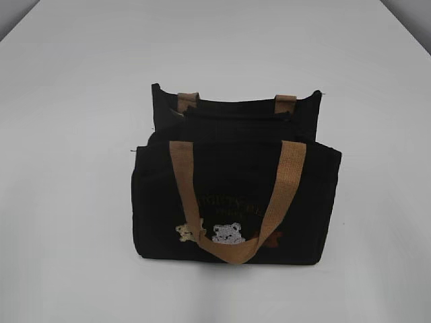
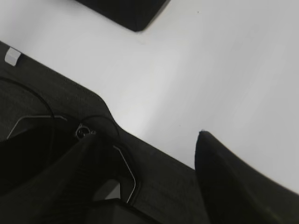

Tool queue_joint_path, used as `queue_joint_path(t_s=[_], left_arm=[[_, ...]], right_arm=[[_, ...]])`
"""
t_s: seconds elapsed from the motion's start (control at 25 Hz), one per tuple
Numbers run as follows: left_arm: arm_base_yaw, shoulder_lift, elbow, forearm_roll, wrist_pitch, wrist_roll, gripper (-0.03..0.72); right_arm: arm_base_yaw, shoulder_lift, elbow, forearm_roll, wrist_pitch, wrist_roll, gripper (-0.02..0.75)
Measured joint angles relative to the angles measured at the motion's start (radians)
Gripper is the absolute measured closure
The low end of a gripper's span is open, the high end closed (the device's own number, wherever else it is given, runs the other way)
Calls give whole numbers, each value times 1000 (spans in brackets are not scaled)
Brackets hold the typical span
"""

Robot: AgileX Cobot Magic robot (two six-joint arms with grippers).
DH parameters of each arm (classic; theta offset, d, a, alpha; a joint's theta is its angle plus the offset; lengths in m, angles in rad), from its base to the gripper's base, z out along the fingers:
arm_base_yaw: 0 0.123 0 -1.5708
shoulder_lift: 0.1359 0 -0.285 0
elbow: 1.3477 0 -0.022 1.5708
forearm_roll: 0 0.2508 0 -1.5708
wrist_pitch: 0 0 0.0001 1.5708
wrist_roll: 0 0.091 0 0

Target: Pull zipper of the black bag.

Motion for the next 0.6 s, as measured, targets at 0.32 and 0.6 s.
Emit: queue_joint_path(t_s=[0.32,0.6], left_arm=[[0,-263,17,4,-4,0,374],[-1,-273,19,1,-5,0,381]], right_arm=[[0,-198,2,2,-2,-8,235],[0,-233,15,3,6,-12,234]])
